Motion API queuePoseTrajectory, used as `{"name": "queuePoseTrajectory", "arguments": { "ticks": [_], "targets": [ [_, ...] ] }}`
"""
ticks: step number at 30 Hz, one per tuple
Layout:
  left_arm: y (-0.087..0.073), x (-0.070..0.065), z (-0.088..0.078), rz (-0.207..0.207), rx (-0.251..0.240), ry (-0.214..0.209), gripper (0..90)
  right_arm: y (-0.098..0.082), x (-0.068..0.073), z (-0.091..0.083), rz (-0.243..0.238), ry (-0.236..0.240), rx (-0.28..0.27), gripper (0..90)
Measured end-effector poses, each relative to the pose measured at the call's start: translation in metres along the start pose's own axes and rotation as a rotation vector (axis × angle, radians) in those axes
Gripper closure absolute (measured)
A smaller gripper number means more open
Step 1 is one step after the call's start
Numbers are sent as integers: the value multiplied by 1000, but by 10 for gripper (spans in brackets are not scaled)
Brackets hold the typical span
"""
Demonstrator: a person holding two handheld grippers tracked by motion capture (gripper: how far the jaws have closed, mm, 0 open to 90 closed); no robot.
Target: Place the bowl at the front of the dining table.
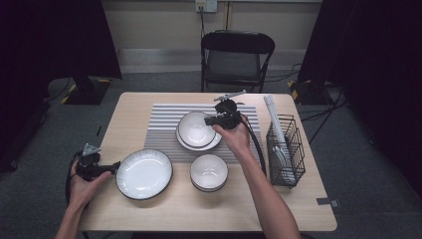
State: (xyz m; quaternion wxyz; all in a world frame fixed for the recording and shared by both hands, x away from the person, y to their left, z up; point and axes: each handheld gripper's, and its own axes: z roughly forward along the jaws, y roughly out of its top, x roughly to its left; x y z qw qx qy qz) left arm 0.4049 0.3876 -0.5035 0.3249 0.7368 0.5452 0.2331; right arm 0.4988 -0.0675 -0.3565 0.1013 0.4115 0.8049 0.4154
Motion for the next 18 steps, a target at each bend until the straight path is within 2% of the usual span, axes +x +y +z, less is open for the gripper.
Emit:
{"name": "queuePoseTrajectory", "arguments": {
  "ticks": [7,11,18],
  "targets": [
    [0,0,0,1,-1,0,94,2,-13,11,31,-26,18,823],
    [0,0,0,0,0,0,94,5,-17,14,23,-45,16,823],
    [0,0,0,3,0,-2,94,6,-26,22,42,-64,33,823]
  ]
}}
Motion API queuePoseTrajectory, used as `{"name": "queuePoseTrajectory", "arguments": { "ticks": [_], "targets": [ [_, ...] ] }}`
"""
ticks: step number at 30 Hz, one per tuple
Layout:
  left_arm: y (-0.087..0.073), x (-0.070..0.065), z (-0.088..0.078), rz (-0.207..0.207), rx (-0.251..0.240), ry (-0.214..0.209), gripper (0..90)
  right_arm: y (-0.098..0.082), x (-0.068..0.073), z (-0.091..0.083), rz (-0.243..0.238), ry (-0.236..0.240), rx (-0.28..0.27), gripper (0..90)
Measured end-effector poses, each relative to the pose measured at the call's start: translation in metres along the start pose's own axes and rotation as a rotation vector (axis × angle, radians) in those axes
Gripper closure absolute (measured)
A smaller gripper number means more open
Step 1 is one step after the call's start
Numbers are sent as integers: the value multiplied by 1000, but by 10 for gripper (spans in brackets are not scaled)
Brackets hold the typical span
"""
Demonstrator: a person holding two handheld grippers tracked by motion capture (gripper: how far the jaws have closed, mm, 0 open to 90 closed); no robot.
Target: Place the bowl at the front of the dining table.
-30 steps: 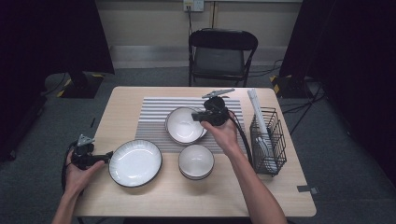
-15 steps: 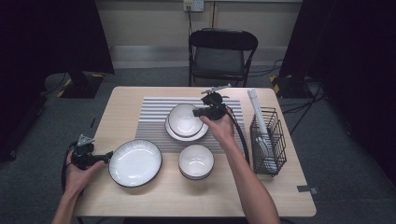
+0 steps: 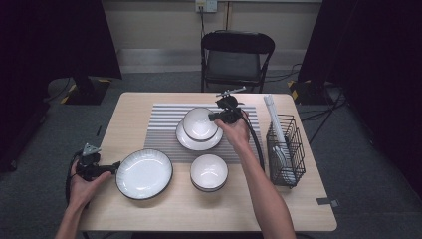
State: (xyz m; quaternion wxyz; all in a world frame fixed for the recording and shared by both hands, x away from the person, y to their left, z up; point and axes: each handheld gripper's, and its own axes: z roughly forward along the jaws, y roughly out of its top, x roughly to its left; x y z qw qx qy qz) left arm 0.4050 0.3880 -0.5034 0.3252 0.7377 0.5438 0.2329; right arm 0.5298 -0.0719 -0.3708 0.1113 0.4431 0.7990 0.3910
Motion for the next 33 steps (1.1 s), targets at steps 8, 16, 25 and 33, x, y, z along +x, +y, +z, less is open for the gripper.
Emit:
{"name": "queuePoseTrajectory", "arguments": {
  "ticks": [8,16,25,33],
  "targets": [
    [0,0,0,1,0,-2,94,8,-2,13,-2,-17,16,824],
    [0,1,0,3,1,-3,94,10,-7,31,23,-26,49,823],
    [0,1,0,6,0,-6,93,11,-5,46,27,-40,56,823],
    [0,1,0,6,0,-6,93,7,-3,62,53,-43,78,823]
  ]
}}
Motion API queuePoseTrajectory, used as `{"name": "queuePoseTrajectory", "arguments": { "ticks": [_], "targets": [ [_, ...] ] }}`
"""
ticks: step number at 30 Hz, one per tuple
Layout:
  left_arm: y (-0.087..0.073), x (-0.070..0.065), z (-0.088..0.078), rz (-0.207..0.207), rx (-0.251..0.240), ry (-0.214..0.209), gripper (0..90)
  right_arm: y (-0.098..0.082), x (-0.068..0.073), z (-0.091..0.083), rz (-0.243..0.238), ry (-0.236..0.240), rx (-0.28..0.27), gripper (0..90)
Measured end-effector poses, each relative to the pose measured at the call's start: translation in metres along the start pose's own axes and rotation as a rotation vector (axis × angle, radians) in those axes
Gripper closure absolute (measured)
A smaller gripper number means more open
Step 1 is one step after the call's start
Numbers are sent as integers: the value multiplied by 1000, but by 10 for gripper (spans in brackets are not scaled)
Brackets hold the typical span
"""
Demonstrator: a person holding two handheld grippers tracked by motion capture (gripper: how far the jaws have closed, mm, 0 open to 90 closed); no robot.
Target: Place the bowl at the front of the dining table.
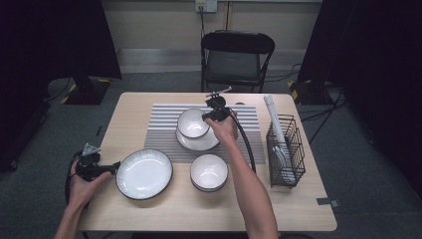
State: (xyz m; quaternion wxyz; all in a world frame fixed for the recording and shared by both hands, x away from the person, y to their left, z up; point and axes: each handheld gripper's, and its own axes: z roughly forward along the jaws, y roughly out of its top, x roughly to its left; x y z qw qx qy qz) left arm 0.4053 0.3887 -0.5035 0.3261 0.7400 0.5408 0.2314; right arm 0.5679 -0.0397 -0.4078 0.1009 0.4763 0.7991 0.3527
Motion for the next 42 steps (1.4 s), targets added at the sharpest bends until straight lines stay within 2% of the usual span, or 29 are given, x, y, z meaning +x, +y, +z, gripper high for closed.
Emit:
{"name": "queuePoseTrajectory", "arguments": {
  "ticks": [14,18,21,35,42],
  "targets": [
    [0,0,0,0,0,0,93,-7,-10,19,30,-16,47,821],
    [0,0,0,0,0,0,93,-9,-13,23,67,-17,49,823],
    [0,0,0,0,0,0,93,-9,-15,26,67,-30,64,822],
    [0,0,0,0,0,0,92,-13,-29,27,124,-46,69,831],
    [0,0,0,0,0,0,92,-15,-32,29,122,-58,76,833]
  ]
}}
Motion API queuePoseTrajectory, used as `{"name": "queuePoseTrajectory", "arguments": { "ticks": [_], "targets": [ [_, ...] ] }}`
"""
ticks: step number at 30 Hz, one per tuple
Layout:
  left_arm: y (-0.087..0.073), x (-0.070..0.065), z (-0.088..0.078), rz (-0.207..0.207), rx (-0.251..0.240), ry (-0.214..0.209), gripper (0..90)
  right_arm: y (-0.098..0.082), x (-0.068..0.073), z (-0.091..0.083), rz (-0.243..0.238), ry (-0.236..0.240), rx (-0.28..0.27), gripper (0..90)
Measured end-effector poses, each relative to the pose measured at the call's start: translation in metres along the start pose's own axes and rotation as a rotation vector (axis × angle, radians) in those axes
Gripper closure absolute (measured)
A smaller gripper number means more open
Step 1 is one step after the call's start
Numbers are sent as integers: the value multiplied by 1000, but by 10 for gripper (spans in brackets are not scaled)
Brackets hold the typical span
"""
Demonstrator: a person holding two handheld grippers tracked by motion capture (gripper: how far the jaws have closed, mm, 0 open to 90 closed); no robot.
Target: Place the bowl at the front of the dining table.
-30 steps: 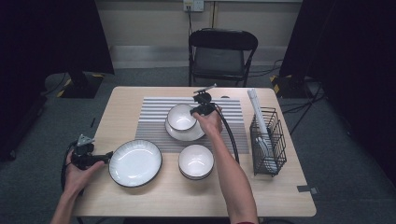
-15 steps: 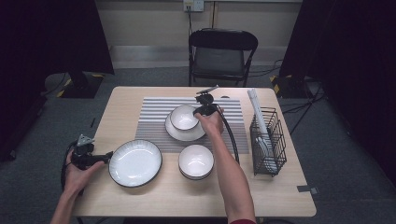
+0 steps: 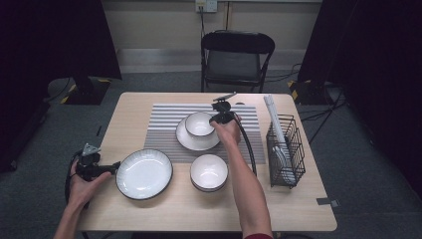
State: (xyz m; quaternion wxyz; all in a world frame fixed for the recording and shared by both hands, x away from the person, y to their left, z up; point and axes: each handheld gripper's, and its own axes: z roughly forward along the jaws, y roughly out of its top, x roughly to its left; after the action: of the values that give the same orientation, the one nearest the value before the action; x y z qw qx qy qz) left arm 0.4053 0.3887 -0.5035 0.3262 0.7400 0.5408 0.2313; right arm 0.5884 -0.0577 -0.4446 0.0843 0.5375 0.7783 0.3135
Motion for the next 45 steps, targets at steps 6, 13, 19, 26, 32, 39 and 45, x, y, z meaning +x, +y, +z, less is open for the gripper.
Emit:
{"name": "queuePoseTrajectory", "arguments": {
  "ticks": [6,13,19,26,32,39,45],
  "targets": [
    [0,0,0,0,0,0,93,0,0,0,8,-4,-3,831],
    [0,0,0,1,0,0,92,0,2,-1,-15,0,-7,775],
    [0,0,0,0,0,0,92,0,1,-2,-19,10,-18,688],
    [0,0,0,1,0,0,92,-3,-1,-2,-17,34,-29,529],
    [0,0,0,1,0,0,92,-4,0,-4,-26,59,-44,445],
    [0,0,0,1,0,0,92,-4,3,-7,-20,91,-71,325],
    [0,0,0,1,0,0,92,-4,3,-13,-19,105,-81,306]
  ]
}}
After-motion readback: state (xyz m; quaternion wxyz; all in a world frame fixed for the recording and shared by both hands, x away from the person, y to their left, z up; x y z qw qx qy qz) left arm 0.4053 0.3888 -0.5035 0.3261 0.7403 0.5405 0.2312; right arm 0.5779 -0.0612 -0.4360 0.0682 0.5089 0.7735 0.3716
